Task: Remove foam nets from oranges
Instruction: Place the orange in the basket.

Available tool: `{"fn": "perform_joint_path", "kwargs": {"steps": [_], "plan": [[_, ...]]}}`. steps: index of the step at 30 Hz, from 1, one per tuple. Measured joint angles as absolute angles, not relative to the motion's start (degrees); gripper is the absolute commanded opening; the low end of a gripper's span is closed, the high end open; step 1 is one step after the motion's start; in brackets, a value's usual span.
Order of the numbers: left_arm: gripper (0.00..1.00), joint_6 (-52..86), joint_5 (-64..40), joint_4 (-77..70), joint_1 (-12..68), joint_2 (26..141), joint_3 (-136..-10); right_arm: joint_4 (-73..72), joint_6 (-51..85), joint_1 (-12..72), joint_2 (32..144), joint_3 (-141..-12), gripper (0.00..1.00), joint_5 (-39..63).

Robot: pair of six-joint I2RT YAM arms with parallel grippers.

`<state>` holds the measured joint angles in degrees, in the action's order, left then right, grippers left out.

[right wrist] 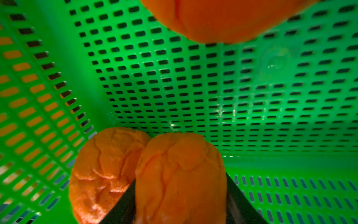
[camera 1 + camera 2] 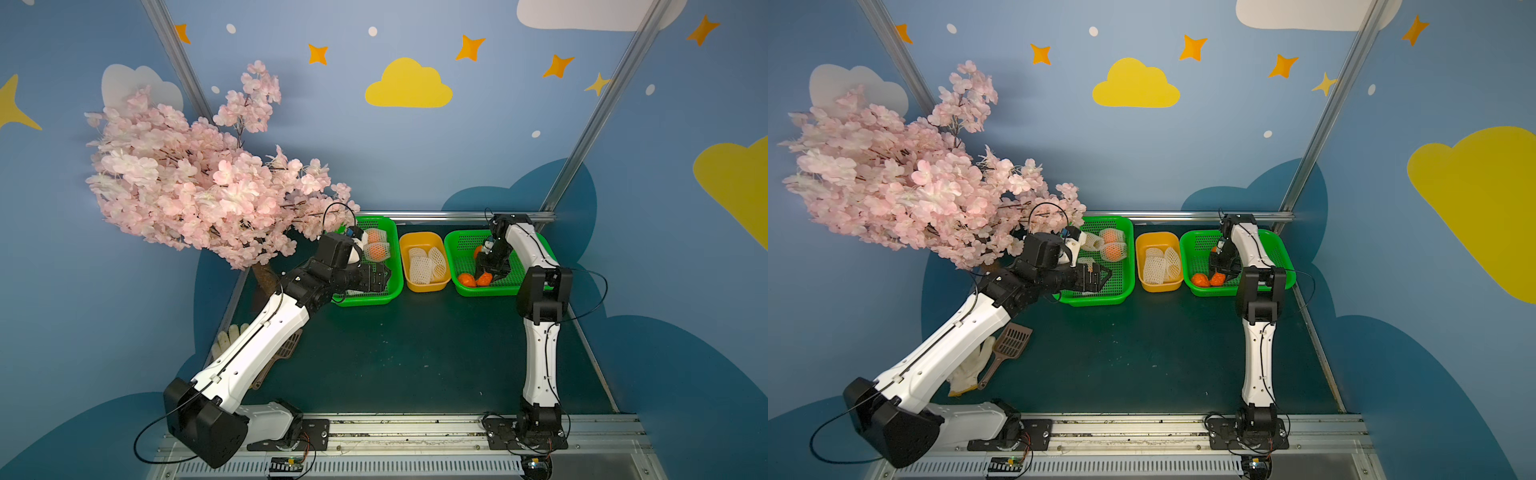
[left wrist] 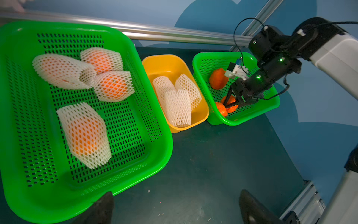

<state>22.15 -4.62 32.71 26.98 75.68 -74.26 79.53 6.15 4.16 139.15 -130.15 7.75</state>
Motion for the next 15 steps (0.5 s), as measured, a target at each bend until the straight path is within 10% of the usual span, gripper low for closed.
{"fn": "perform_joint_path", "kwargs": {"steps": [15], "plan": [[0.99,27.9,-6.2,37.4,18.1,88.6,-80.0,80.1,5.4,4.2,131.8,-129.8,0.77,14.2]]}}
